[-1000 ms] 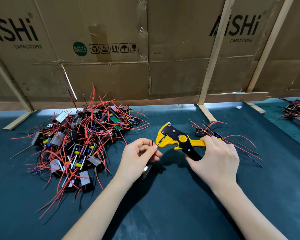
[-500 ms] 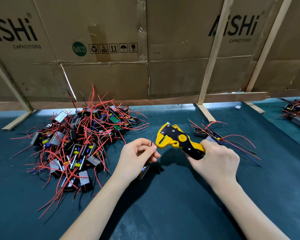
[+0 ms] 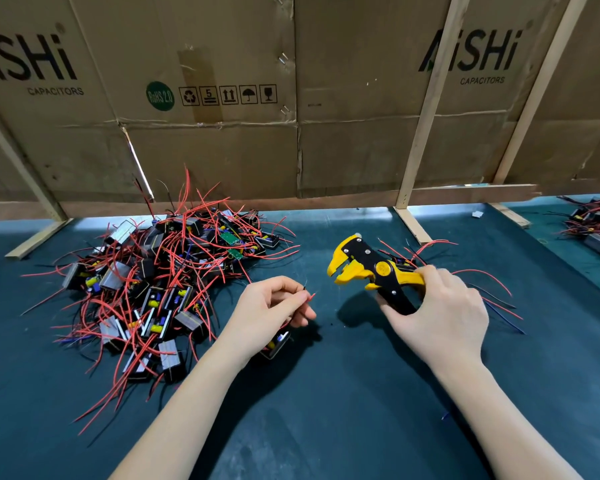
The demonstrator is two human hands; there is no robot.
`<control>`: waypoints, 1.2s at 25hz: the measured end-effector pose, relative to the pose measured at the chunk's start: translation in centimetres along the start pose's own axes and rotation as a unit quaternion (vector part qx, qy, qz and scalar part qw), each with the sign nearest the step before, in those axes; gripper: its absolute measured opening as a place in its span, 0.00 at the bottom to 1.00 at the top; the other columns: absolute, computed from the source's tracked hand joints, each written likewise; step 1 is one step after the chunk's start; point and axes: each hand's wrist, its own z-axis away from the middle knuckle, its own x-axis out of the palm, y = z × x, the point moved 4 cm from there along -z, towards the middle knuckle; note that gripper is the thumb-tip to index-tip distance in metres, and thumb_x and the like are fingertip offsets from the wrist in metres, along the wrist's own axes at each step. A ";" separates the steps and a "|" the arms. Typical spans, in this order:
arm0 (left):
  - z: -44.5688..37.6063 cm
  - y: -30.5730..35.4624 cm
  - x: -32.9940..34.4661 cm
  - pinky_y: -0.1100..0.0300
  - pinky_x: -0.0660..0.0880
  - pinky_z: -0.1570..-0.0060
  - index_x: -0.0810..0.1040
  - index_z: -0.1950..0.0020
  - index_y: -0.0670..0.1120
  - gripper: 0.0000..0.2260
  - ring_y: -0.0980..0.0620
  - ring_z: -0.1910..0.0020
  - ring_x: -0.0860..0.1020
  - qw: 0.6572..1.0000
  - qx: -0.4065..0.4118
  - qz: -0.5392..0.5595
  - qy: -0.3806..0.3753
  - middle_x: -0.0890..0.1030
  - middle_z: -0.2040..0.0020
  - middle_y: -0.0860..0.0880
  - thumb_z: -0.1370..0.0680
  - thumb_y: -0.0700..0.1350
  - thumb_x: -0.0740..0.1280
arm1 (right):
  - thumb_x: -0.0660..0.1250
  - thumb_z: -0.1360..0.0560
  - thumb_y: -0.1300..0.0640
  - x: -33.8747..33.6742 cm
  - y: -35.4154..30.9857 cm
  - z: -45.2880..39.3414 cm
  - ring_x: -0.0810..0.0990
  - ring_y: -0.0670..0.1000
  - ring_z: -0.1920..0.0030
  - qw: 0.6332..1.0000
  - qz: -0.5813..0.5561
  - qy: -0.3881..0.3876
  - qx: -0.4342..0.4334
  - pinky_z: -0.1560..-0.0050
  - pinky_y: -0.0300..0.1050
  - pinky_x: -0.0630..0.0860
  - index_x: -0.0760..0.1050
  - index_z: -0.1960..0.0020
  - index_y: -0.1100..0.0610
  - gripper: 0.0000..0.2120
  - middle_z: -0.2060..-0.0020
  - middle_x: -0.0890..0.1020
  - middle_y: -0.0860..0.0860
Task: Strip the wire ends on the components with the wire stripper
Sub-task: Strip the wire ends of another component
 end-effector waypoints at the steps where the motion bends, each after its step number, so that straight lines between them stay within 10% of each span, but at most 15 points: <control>1: 0.0 0.0 0.1 0.68 0.76 0.64 0.79 0.56 0.41 0.06 0.52 0.67 0.82 1.000 -0.003 0.004 0.000 0.86 0.63 0.44 0.20 0.37 0.65 | 0.77 0.38 0.38 0.0 0.2 -0.1 0.79 0.60 0.62 1.000 0.001 0.003 0.003 0.60 0.50 0.71 0.77 0.56 0.57 0.25 0.65 0.79 0.52; 30: 0.2 0.0 0.6 0.66 0.76 0.65 0.80 0.57 0.40 0.04 0.50 0.66 0.84 0.999 0.032 0.013 0.000 0.85 0.63 0.42 0.23 0.37 0.70 | 0.77 0.40 0.42 0.2 -1.4 0.6 0.79 0.58 0.58 0.997 -0.004 0.007 -0.076 0.56 0.51 0.71 0.79 0.54 0.58 0.24 0.62 0.79 0.50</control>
